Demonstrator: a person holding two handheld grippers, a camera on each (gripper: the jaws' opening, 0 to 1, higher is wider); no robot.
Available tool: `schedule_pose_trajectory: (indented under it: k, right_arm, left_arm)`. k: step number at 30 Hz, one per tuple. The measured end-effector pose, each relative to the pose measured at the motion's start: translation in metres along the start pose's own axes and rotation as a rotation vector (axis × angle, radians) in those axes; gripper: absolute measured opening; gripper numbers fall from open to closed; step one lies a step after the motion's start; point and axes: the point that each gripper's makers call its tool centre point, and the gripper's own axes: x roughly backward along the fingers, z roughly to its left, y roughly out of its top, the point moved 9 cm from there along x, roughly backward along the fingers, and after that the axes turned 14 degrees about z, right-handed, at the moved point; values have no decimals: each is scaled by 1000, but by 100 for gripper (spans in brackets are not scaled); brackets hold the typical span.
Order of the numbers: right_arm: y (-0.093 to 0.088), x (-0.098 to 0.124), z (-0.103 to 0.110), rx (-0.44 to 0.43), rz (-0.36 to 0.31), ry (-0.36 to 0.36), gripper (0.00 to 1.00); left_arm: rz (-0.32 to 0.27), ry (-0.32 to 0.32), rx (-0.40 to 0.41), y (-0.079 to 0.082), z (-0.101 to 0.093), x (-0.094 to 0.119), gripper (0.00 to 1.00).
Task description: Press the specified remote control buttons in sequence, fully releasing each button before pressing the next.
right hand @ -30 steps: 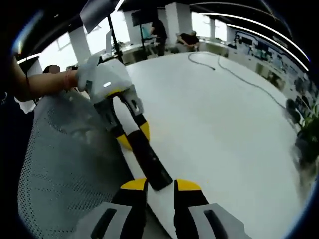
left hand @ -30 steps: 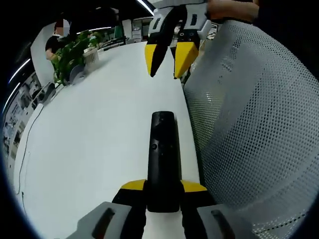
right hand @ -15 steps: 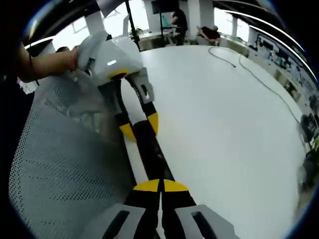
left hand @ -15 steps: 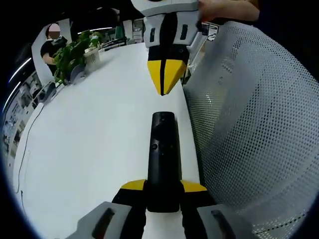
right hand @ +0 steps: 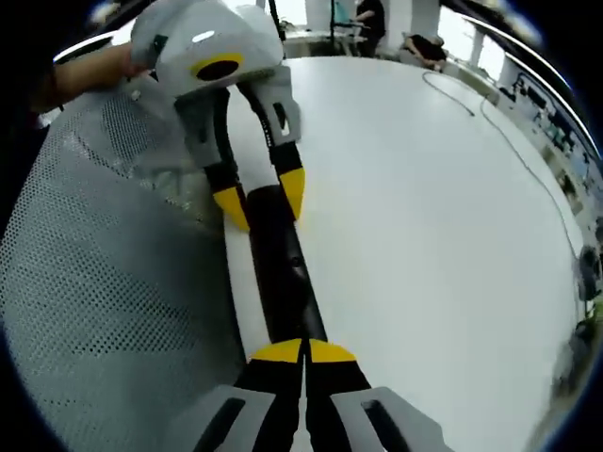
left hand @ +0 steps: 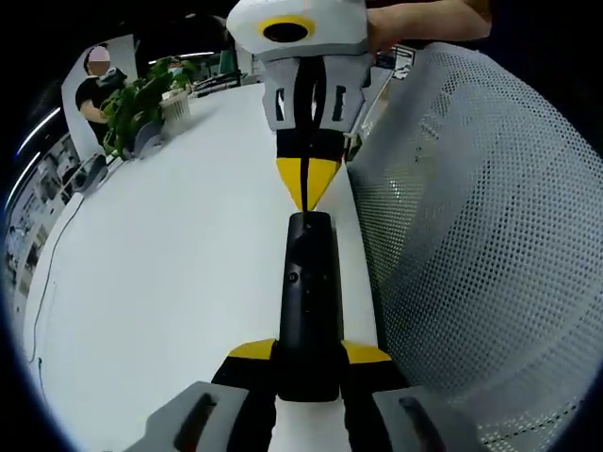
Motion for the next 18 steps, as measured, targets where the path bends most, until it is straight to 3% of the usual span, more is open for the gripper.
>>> schedule_pose_trajectory:
  k: [10, 16, 18]
  right_arm:
    - [6, -1, 2, 83, 44, -22, 0]
    - [8, -3, 2, 62, 63, -29, 0]
    - [9, -3, 2, 126, 70, -47, 0]
  left_arm:
    - [1, 0, 0, 0, 0, 0, 26]
    - [3, 0, -1, 0, 0, 0, 26]
    - [3, 0, 1, 0, 0, 0, 26]
